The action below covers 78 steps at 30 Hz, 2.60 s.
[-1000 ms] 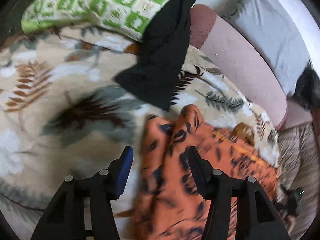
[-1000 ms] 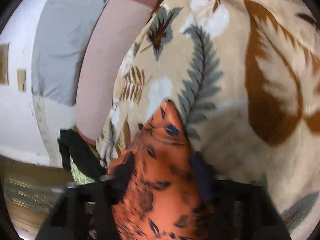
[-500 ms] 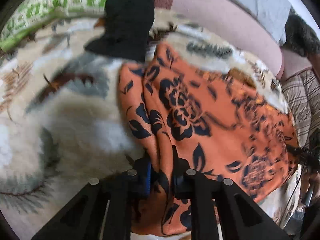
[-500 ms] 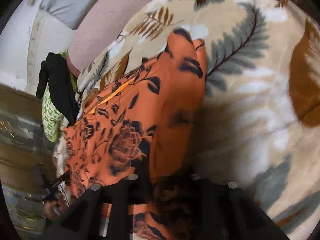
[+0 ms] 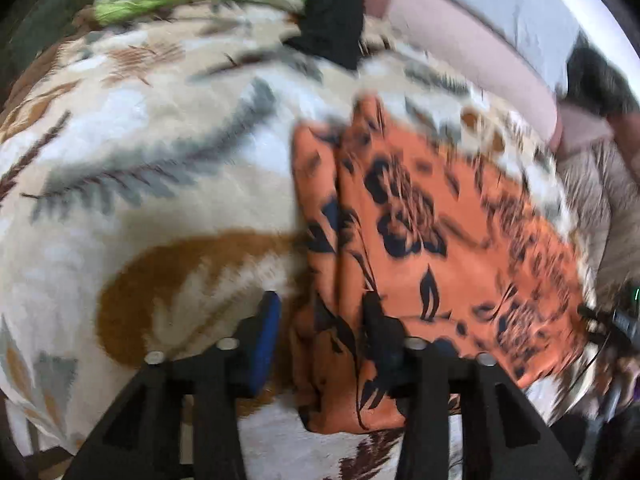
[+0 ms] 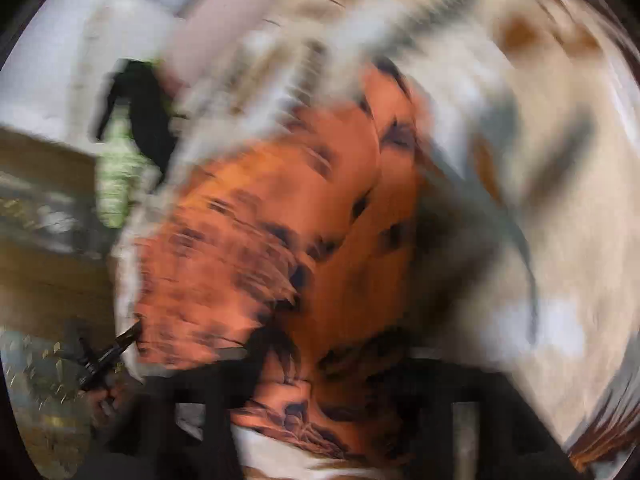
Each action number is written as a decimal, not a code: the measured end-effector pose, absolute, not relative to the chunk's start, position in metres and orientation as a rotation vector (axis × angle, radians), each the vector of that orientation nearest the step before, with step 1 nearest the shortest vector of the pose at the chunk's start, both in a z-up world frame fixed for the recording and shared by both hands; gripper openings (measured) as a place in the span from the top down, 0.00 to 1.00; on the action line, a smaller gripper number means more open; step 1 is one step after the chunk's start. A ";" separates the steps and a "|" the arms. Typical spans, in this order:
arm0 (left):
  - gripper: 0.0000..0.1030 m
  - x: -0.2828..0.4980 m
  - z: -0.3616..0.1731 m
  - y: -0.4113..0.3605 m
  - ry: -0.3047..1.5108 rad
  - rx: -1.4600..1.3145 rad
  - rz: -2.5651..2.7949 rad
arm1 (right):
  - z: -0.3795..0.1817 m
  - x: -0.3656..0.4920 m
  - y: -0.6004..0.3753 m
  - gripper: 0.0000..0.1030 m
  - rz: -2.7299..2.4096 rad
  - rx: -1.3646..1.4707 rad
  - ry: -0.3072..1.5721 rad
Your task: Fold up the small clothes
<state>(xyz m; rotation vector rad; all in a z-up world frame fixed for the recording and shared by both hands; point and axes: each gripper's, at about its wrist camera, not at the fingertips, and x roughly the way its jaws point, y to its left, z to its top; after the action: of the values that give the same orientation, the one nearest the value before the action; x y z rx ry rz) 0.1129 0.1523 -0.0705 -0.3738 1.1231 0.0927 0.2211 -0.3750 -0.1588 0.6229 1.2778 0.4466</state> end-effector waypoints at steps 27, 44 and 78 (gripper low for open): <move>0.98 0.133 -0.002 0.127 0.857 -0.216 0.060 | -0.066 0.265 -0.353 0.89 0.446 0.395 0.948; 0.76 0.207 -0.074 0.132 0.989 -0.186 0.030 | -0.121 0.296 -0.334 0.33 0.313 0.189 1.051; 0.44 0.138 -0.046 0.166 0.915 -0.176 0.181 | -0.108 0.279 -0.377 0.20 0.265 0.317 0.963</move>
<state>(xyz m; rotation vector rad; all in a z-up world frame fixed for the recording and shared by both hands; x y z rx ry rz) 0.1380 0.1664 -0.0464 -0.1761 0.9151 0.1815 0.2793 -0.3769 -0.1080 0.3170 0.9625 0.2650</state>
